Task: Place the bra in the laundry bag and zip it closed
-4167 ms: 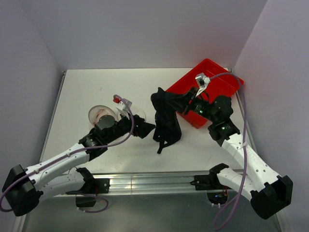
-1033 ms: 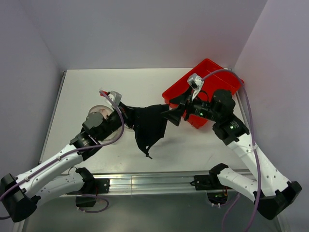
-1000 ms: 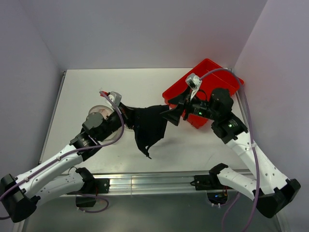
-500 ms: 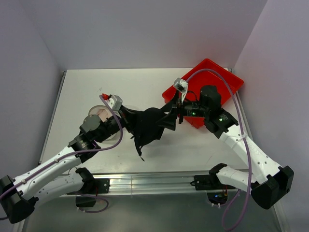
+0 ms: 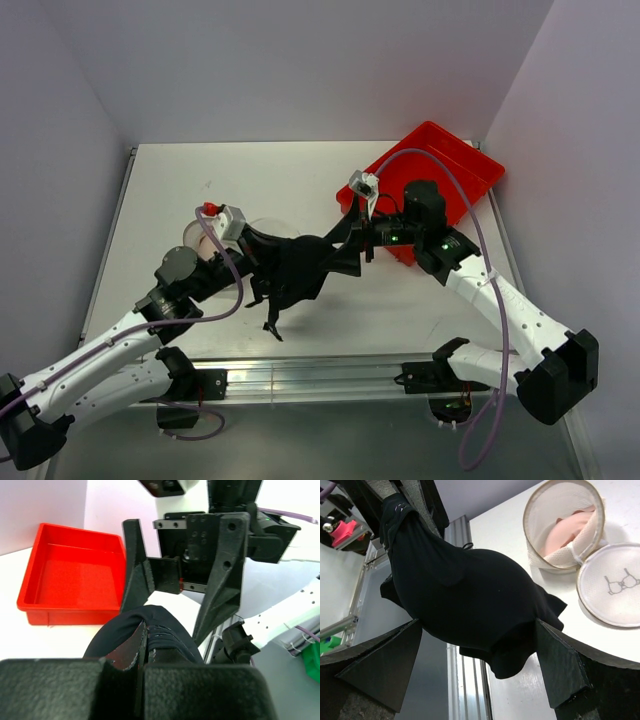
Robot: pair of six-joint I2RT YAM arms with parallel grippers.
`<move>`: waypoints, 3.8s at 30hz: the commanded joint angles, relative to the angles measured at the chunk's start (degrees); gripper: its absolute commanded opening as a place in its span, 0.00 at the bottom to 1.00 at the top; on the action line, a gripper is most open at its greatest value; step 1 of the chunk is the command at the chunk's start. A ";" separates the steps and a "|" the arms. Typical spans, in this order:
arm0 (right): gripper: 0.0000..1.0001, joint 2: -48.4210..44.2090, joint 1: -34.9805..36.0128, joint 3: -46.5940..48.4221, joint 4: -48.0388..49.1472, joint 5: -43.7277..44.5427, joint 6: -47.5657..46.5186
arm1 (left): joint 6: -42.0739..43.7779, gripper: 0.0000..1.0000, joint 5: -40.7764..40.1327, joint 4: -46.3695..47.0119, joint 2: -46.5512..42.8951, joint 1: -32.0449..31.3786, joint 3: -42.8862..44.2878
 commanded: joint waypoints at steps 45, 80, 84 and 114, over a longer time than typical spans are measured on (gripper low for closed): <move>0.00 -2.87 10.88 7.94 -17.29 12.79 -12.48 | -6.57 0.99 -1.18 -9.18 -11.48 -0.26 0.36; 0.98 -8.23 15.90 10.14 -17.66 25.52 -13.90 | -5.87 0.00 3.66 -2.42 -9.09 -0.35 -4.29; 1.00 -5.86 15.90 13.21 -17.12 23.96 -15.03 | -6.48 0.00 6.64 -0.04 -7.69 -0.44 -5.09; 0.04 6.72 20.82 16.12 -20.38 23.68 -17.94 | -5.69 0.44 -8.79 -4.69 -12.16 -0.44 -4.04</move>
